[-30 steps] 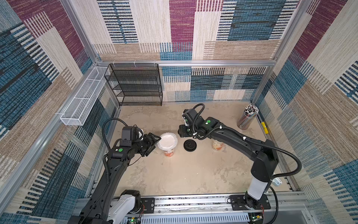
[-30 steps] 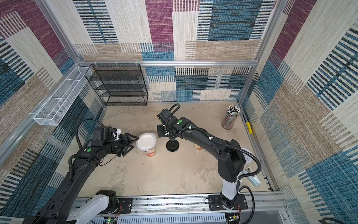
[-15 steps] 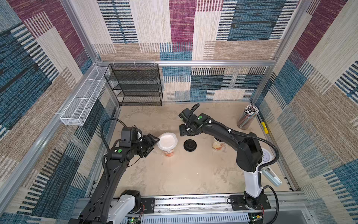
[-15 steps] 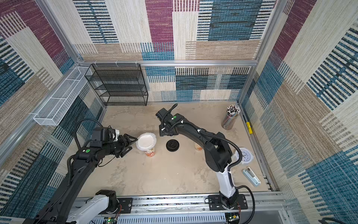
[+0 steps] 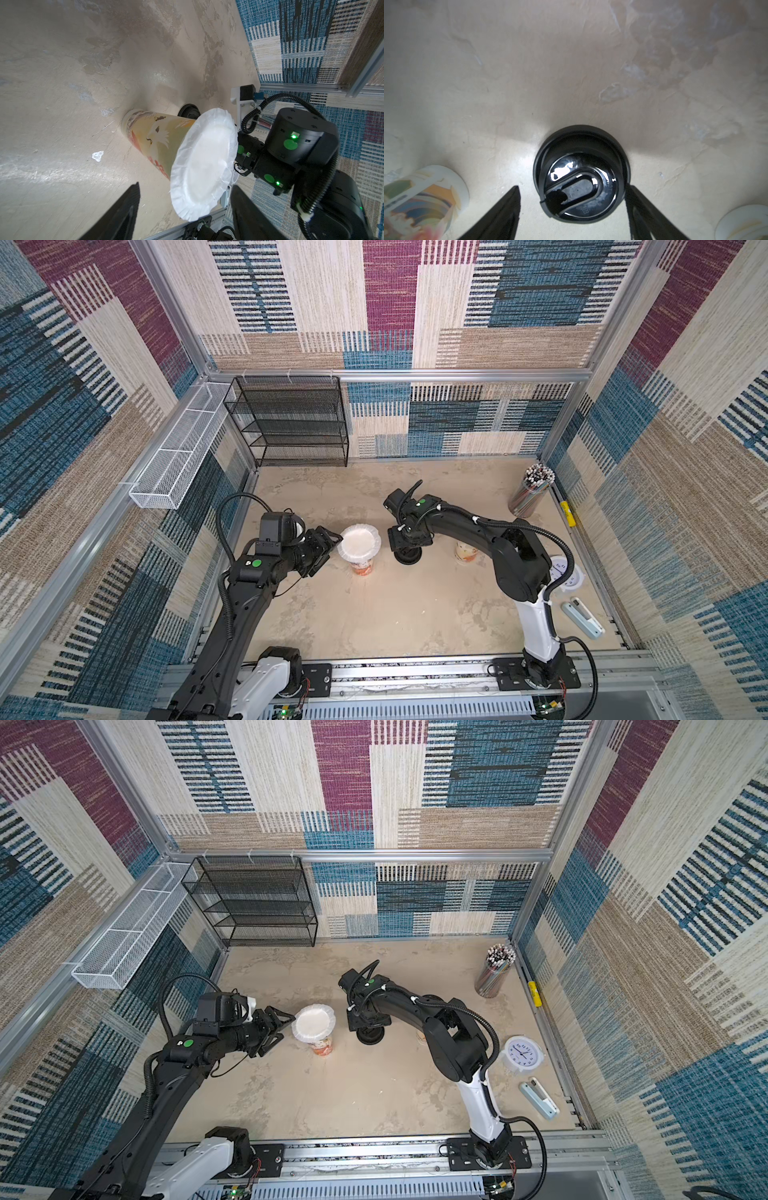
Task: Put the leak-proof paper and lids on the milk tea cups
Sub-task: Pick up the cup lid from the center of the board.
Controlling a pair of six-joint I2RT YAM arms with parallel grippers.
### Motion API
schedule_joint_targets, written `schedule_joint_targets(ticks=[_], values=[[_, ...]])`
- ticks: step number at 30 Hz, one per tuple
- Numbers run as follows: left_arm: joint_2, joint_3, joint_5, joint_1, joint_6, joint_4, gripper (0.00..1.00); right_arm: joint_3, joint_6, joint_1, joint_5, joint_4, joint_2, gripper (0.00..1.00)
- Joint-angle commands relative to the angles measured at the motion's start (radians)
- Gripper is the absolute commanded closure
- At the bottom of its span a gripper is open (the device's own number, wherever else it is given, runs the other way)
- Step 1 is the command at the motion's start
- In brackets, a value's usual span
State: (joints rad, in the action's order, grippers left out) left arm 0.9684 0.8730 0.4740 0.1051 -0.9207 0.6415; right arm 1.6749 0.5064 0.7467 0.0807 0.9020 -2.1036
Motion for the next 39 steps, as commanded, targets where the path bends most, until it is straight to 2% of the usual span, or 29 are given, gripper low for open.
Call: schedule_joint_targets(ticks=[1, 14, 30, 39], values=[[0.001, 0.007, -0.004, -0.001, 0.020, -0.008, 0.28, -0.013, -0.005, 0.002, -0.018, -0.014, -0.003, 0.20], [0.007, 0.012, 0.002, -0.001, 0.018, -0.006, 0.28, -0.026, -0.014, 0.001, -0.029, -0.011, -0.021, 0.23], [0.009, 0.015, 0.003, -0.001, 0.020, -0.003, 0.29, -0.024, -0.020, 0.001, -0.035, -0.003, -0.052, 0.22], [0.005, 0.019, -0.012, -0.001, 0.022, 0.002, 0.29, -0.015, -0.016, -0.001, -0.010, 0.009, -0.006, 0.27]])
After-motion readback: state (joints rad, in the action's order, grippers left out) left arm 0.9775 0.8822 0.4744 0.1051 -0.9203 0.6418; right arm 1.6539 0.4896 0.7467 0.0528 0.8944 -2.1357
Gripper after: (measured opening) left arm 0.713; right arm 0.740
